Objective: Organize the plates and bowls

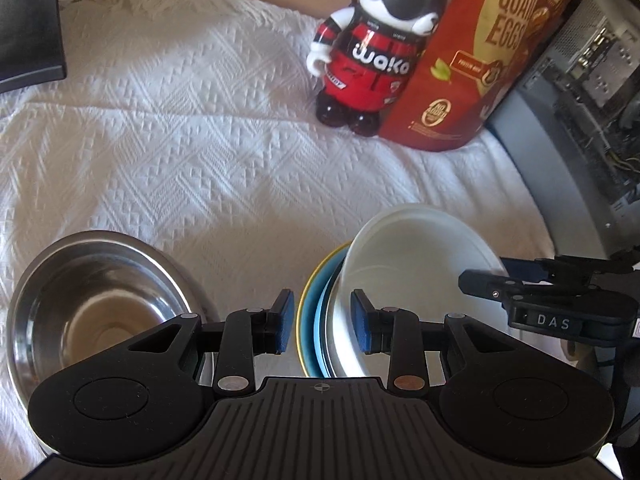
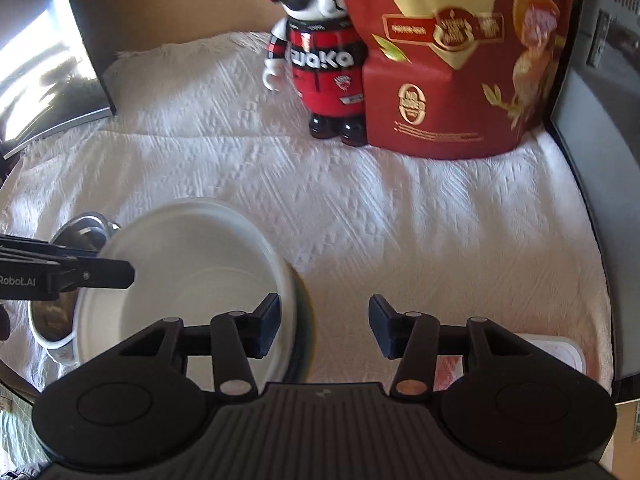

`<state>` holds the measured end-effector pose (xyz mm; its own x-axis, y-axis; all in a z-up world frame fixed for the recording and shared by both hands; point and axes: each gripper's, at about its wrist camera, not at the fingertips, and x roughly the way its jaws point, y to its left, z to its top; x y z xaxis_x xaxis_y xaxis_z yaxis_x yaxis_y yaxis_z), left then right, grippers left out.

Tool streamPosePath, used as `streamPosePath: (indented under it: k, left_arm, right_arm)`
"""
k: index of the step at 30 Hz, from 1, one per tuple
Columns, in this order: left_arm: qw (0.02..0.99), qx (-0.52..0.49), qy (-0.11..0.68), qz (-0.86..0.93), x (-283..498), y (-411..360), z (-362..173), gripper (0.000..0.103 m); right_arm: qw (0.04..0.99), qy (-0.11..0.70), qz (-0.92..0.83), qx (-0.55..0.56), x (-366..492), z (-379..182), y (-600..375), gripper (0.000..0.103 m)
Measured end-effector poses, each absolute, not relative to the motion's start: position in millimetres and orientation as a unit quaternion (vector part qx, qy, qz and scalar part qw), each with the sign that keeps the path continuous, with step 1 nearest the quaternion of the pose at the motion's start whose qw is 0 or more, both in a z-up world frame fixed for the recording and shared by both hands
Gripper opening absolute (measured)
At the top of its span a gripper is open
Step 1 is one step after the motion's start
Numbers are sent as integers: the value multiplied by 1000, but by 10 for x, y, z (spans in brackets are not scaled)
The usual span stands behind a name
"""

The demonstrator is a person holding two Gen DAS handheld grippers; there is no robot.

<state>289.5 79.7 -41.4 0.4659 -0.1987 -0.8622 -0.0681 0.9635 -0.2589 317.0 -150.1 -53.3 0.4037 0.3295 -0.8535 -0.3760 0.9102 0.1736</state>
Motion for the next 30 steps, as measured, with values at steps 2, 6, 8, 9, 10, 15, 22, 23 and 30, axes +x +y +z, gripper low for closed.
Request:
streamPosePath:
  k: [2, 6, 8, 9, 10, 15, 22, 23, 30]
  left_arm:
    - [845, -127, 518, -34, 2924, 784, -433, 35]
    - [839, -130, 528, -31, 2992, 784, -501, 42]
    - [832, -138, 537, -33, 3012, 798, -576, 40]
    - [827, -143, 543, -35, 3019, 807, -624, 39]
    - [821, -148, 550, -38, 3022, 813, -676, 39]
    - [796, -179, 577, -45, 3029, 870, -930, 39]
    - [780, -222, 582, -67, 3066, 861, -1033, 44]
    - [778, -226, 583, -65, 3070, 868, -1043, 44]
    - [774, -238, 584, -67, 3101, 885, -1060, 44]
  right_arm:
    - [832, 510, 219, -16, 3212, -574, -1536, 49]
    - [826, 514, 230, -12, 3281, -637, -1547, 48]
    - [822, 519, 232, 2, 3307, -669, -1574, 49]
    - [817, 528, 234, 13, 3318, -707, -1587, 49]
    - [807, 540, 237, 29, 3338, -754, -1600, 49]
    - [744, 601, 265, 122, 3351, -1059, -1635, 49]
    - [709, 630, 277, 155, 3318, -1249, -1511, 49]
    - [707, 632, 279, 155, 3318, -1259, -1488, 50]
    - [705, 633, 283, 150, 3340, -1274, -1449, 52]
